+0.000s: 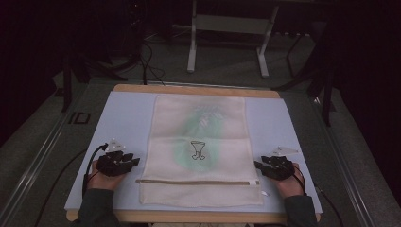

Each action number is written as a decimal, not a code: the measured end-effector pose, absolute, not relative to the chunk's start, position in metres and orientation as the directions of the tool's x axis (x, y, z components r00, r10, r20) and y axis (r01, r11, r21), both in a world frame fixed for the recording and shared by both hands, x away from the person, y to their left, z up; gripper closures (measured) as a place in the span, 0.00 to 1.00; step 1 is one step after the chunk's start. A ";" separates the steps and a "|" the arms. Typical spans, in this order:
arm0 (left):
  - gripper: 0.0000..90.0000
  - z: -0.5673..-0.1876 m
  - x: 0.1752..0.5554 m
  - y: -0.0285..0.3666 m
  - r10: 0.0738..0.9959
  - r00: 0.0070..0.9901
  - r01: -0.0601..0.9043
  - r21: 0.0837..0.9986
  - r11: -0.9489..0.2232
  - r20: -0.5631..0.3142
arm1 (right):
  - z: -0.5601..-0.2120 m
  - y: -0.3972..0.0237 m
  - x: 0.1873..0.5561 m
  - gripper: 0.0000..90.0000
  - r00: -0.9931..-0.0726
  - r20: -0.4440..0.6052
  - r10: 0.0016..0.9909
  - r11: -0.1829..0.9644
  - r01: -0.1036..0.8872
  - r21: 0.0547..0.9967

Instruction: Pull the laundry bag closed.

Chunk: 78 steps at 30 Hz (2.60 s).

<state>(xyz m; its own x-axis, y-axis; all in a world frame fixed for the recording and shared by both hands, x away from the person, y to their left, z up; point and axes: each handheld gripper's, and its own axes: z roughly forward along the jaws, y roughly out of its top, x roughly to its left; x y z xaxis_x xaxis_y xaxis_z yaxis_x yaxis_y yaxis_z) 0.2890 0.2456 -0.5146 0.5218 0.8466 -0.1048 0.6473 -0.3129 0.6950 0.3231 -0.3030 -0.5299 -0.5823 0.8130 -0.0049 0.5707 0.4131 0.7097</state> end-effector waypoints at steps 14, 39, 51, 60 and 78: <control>0.71 -0.516 0.281 0.234 0.754 0.652 0.592 0.679 -0.435 -0.085 | -0.525 -0.301 0.319 0.63 -0.607 -0.001 0.795 0.429 0.561 0.708; 1.00 -0.518 0.293 0.224 0.646 0.748 0.564 0.661 -0.495 -0.155 | -0.510 -0.268 0.307 0.60 -0.711 -0.029 0.702 0.522 0.487 0.700; 1.00 -0.523 0.297 0.223 0.654 0.743 0.576 0.637 -0.512 -0.146 | -0.507 -0.254 0.302 0.59 -0.745 -0.031 0.666 0.551 0.463 0.694; 1.00 -0.524 0.300 0.224 0.653 0.743 0.581 0.629 -0.517 -0.149 | -0.506 -0.246 0.300 0.58 -0.762 -0.033 0.647 0.566 0.451 0.691; 1.00 -0.524 0.301 0.230 0.663 0.733 0.591 0.627 -0.507 -0.154 | -0.503 -0.232 0.295 0.58 -0.797 -0.030 0.603 0.591 0.421 0.688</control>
